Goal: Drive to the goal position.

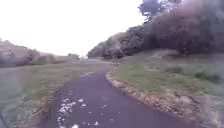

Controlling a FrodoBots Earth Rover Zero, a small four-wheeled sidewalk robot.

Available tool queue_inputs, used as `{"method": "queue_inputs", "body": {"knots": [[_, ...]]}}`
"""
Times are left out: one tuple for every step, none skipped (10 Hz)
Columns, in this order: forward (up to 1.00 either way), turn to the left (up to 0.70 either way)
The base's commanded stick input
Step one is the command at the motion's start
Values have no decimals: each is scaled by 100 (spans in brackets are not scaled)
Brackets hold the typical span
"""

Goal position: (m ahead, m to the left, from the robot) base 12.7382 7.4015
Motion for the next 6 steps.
{"method": "queue_inputs", "body": {"knots": [[0,0],[0,1],[0,16],[0,32],[0,44],[0,54]]}}
